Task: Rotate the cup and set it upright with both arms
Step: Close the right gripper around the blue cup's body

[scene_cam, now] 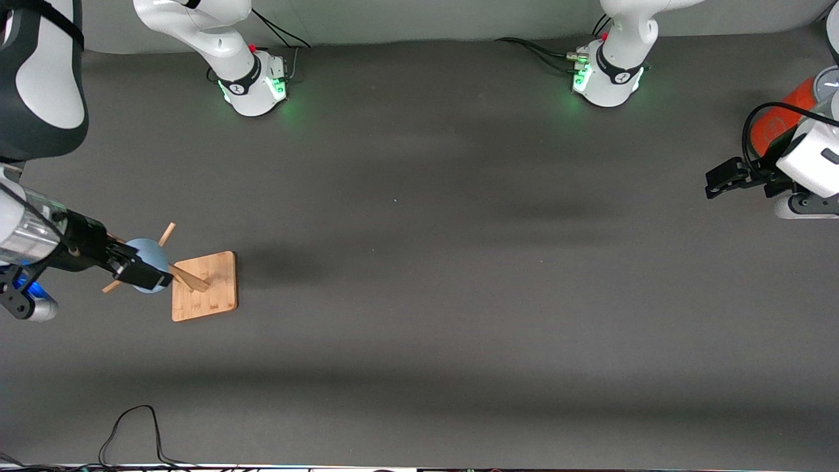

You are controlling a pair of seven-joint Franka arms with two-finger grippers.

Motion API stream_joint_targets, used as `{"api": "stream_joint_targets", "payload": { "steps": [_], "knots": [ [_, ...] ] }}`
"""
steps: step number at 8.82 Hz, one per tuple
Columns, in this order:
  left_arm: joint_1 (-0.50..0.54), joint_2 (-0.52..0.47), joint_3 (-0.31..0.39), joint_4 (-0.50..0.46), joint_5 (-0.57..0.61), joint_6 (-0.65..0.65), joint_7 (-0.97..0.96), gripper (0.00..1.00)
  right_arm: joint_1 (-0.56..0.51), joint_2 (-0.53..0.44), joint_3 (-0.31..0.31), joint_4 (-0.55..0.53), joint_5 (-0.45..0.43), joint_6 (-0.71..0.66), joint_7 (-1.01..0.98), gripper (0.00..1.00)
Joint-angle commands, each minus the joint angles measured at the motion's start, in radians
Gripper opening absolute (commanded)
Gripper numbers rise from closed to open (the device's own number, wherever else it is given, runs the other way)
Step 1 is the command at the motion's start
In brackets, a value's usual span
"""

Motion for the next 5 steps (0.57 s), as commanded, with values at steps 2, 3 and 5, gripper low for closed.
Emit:
{"api": "stream_joint_targets", "payload": {
  "steps": [2, 3, 5],
  "knots": [
    [-0.001, 0.001, 0.006, 0.001, -0.011, 0.018, 0.014, 1.0, -0.028, 0.012, -0.014, 0.035, 0.094, -0.023, 0.244, 1.0],
    [-0.004, 0.001, 0.004, 0.001, -0.011, 0.03, 0.014, 1.0, -0.046, 0.01, -0.015, 0.032, 0.119, -0.035, 0.275, 1.0],
    [-0.004, 0.001, 0.003, 0.001, -0.026, 0.047, 0.014, 1.0, -0.052, 0.012, -0.015, 0.023, 0.119, -0.075, 0.337, 1.0]
  ]
}}
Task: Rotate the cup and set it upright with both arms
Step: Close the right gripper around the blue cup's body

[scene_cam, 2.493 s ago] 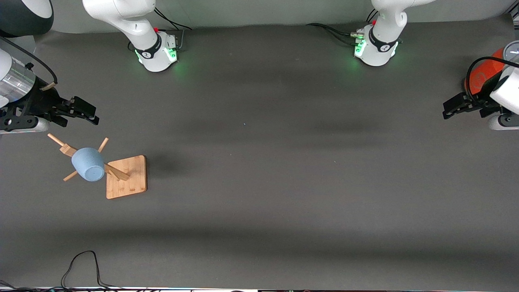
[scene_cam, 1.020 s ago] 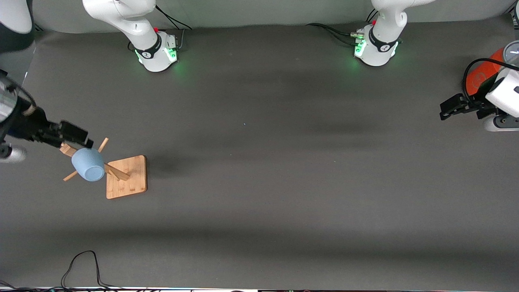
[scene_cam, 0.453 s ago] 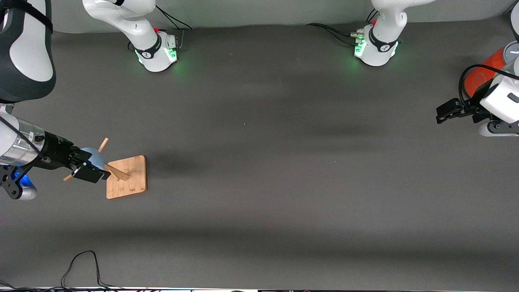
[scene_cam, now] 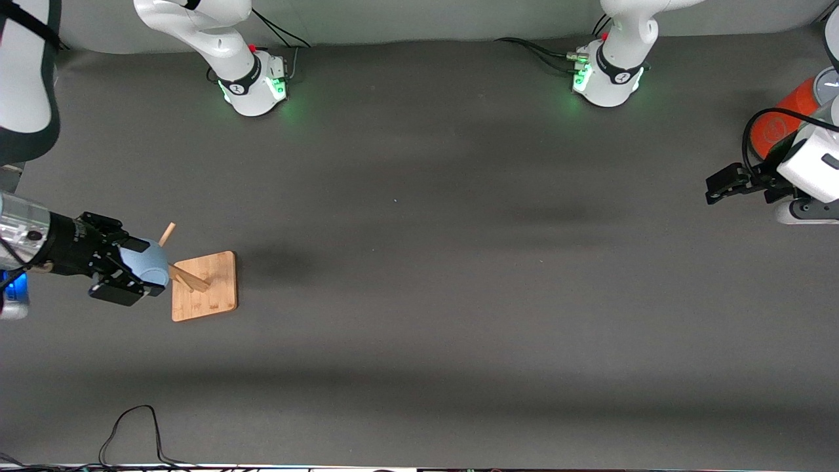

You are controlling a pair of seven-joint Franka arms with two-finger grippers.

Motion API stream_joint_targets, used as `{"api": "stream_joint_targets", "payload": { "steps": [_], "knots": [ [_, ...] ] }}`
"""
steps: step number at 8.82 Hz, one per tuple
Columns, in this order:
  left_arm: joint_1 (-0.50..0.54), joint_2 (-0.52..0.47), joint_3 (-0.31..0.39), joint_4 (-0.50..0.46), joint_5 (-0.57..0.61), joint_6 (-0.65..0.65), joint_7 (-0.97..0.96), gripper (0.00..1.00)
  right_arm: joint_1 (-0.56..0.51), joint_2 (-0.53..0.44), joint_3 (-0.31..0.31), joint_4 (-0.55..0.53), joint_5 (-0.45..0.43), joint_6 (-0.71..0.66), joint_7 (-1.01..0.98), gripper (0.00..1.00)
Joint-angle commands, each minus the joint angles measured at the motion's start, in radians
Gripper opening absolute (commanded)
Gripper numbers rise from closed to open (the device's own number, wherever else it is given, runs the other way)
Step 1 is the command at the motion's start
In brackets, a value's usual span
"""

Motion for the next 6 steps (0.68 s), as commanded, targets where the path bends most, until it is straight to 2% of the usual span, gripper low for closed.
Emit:
{"api": "stream_joint_targets", "payload": {
  "steps": [1, 4, 6],
  "knots": [
    [-0.005, -0.006, 0.003, 0.0, -0.021, 0.021, 0.014, 1.0, -0.016, 0.004, -0.003, 0.005, 0.023, -0.053, 0.063, 1.0],
    [-0.035, -0.004, 0.005, -0.002, -0.023, 0.024, 0.012, 1.0, -0.033, 0.001, -0.013, -0.002, 0.045, -0.051, 0.331, 1.0],
    [-0.038, -0.009, 0.005, 0.0, -0.021, 0.021, 0.014, 1.0, -0.116, 0.007, -0.028, -0.043, 0.18, -0.025, 0.439, 1.0]
  ]
}}
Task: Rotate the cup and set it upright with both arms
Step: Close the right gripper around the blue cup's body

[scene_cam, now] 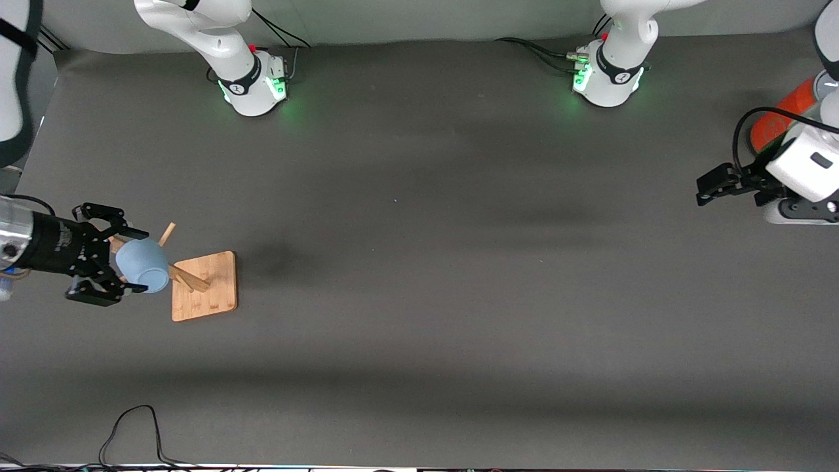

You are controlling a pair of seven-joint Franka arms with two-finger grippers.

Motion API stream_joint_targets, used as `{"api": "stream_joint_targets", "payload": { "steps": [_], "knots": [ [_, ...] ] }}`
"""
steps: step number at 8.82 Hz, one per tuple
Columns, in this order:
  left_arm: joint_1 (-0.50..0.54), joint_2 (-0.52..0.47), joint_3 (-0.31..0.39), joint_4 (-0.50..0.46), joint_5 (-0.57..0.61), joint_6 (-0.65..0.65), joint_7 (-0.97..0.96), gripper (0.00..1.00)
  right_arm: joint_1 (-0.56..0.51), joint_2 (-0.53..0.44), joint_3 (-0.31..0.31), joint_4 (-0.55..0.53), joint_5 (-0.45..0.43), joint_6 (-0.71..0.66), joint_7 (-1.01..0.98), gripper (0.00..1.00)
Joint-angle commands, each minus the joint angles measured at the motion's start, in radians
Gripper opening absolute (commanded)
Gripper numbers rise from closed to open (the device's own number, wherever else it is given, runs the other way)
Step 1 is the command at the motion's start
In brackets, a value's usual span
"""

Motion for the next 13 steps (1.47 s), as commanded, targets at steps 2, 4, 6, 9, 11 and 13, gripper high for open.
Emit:
{"api": "stream_joint_targets", "payload": {
  "steps": [2, 4, 6, 9, 11, 13],
  "knots": [
    [-0.005, -0.007, 0.011, -0.002, -0.007, 0.005, 0.012, 1.0, -0.097, 0.011, -0.021, -0.07, 0.155, 0.015, 0.052, 1.0],
    [-0.006, -0.004, 0.011, -0.002, -0.009, 0.012, 0.012, 1.0, -0.097, 0.014, -0.021, -0.103, 0.158, 0.03, 0.05, 1.0],
    [-0.014, -0.003, 0.01, -0.004, -0.009, 0.013, 0.012, 1.0, -0.094, 0.014, -0.021, -0.121, 0.158, 0.035, 0.038, 1.0],
    [-0.015, -0.003, 0.008, -0.004, -0.013, 0.018, 0.01, 1.0, -0.094, 0.02, -0.021, -0.172, 0.16, 0.069, 0.01, 1.0],
    [-0.012, -0.001, 0.008, -0.004, -0.013, 0.019, 0.012, 1.0, -0.094, 0.02, -0.019, -0.199, 0.16, 0.087, -0.002, 1.0],
    [-0.014, 0.005, 0.008, -0.002, -0.018, 0.019, 0.012, 1.0, -0.095, 0.023, -0.019, -0.21, 0.161, 0.095, -0.002, 0.98]
  ]
}}
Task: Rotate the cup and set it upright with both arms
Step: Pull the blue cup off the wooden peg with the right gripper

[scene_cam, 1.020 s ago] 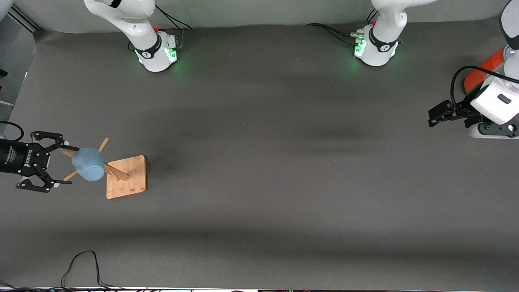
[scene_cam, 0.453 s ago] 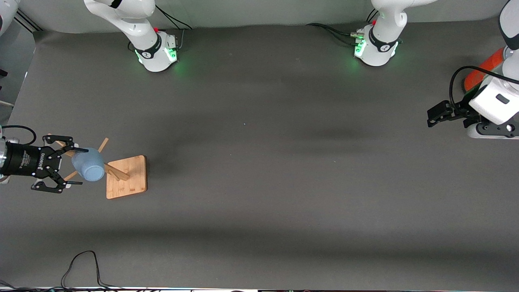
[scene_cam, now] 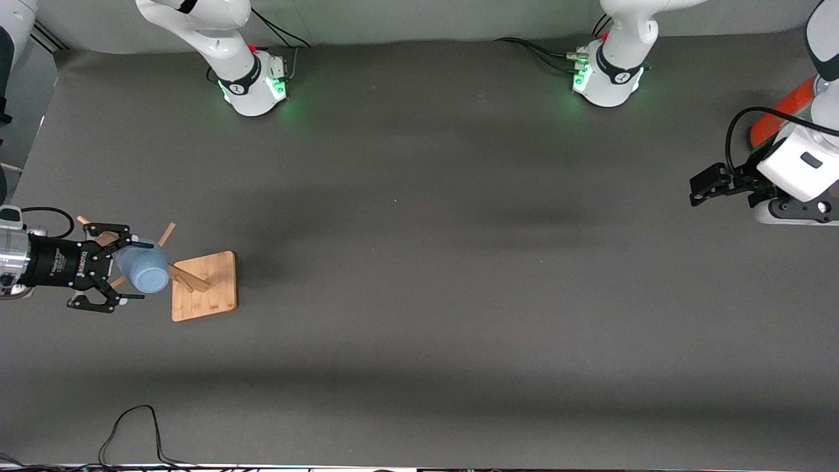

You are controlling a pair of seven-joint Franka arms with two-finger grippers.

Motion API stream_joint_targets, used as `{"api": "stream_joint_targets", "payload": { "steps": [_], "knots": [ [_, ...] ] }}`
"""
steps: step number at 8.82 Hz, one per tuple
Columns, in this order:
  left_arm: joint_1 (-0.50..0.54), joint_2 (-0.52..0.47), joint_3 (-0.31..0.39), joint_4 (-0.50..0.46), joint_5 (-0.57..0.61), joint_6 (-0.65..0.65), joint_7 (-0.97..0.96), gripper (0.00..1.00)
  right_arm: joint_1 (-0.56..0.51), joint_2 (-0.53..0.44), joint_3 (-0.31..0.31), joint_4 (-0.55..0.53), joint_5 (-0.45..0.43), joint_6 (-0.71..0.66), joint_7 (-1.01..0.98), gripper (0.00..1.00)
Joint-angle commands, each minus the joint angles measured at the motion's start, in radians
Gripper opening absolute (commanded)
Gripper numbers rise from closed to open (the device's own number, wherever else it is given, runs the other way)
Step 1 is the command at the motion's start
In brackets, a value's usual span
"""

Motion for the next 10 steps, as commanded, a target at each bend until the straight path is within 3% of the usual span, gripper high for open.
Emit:
{"api": "stream_joint_targets", "payload": {
  "steps": [1, 5, 7, 8, 10],
  "knots": [
    [-0.004, -0.002, 0.008, 0.0, -0.014, 0.012, 0.012, 1.0, 0.003, -0.004, -0.002, -0.025, 0.025, 0.027, -0.014, 0.91],
    [0.006, -0.001, 0.01, 0.0, -0.019, 0.012, 0.018, 1.0, 0.003, -0.005, -0.002, -0.027, 0.026, 0.032, 0.003, 0.63],
    [-0.005, 0.007, 0.01, -0.002, -0.031, 0.018, 0.019, 1.0, 0.012, -0.018, -0.004, -0.021, 0.077, 0.031, 0.008, 0.47],
    [0.002, 0.013, 0.01, -0.002, -0.031, 0.029, 0.021, 1.0, 0.015, -0.018, -0.002, -0.016, 0.085, 0.032, 0.011, 0.41],
    [0.007, -0.004, 0.013, 0.009, -0.028, 0.012, 0.039, 1.0, 0.017, -0.019, -0.002, -0.003, 0.112, 0.032, 0.015, 0.41]
  ]
}}
